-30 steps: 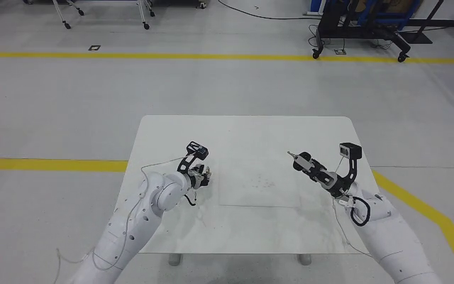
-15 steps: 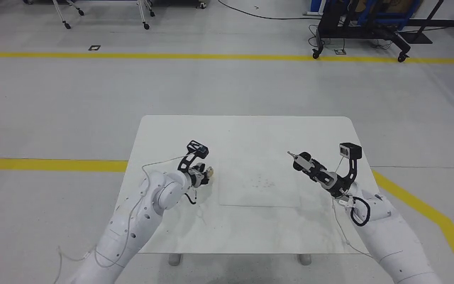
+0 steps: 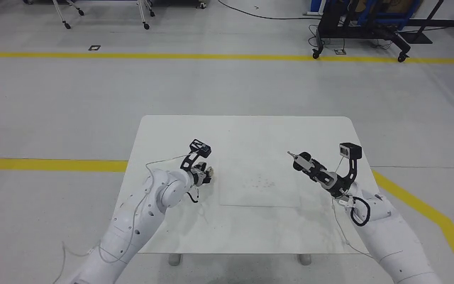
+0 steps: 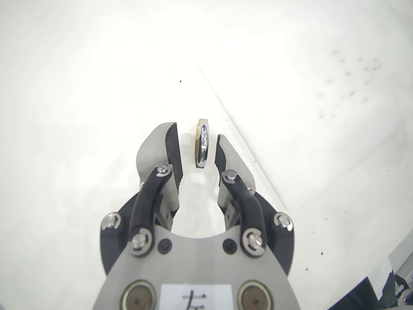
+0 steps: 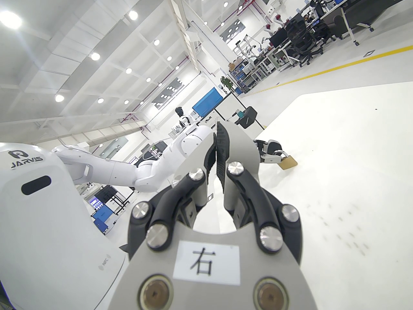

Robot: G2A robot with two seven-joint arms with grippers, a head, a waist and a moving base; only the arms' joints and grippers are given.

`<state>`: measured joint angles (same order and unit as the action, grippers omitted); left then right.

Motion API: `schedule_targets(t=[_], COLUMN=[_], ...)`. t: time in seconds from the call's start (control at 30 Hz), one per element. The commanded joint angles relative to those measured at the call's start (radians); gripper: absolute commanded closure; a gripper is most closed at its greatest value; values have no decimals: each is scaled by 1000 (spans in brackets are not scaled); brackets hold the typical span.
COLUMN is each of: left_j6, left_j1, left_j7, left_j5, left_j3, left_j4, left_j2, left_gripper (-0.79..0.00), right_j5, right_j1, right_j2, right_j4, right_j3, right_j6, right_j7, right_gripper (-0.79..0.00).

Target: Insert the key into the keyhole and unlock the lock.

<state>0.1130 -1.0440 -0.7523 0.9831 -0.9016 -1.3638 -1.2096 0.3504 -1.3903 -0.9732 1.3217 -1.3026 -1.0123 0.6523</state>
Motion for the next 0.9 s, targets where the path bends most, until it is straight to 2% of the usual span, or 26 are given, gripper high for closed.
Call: schedule_targets(t=[0.0, 0.03, 0.1, 0.13, 0.67, 0.73, 0.77, 0.87], left_j6=[1, 0, 0, 0, 13, 13, 13, 14], left_j1=[5, 8, 15, 18, 22, 20, 19, 15], left_j7=[7, 10, 14, 15, 19, 19, 20, 19], left_j5=[3, 5, 6, 6, 17, 17, 16, 17], left_j3=[6, 9, 14, 16, 9, 6, 4, -1], left_j4=[11, 17, 28, 32, 39, 39, 39, 37], left_j2=[-3, -5, -9, -10, -19, -19, -19, -19], left_gripper=[-188, -160, -25, 0, 0, -142, -172, -188], right_j5=[0, 0, 0, 0, 0, 0, 0, 0], right_j1=[0, 0, 0, 0, 0, 0, 0, 0], right_j2=[0, 0, 0, 0, 0, 0, 0, 0], right_j4=[0, 0, 0, 0, 0, 0, 0, 0], right_j3=[0, 0, 0, 0, 0, 0, 0, 0], right_j6=[0, 0, 0, 0, 0, 0, 0, 0], right_j7=[0, 0, 0, 0, 0, 0, 0, 0], right_gripper=[0, 0, 0, 0, 0, 0, 0, 0])
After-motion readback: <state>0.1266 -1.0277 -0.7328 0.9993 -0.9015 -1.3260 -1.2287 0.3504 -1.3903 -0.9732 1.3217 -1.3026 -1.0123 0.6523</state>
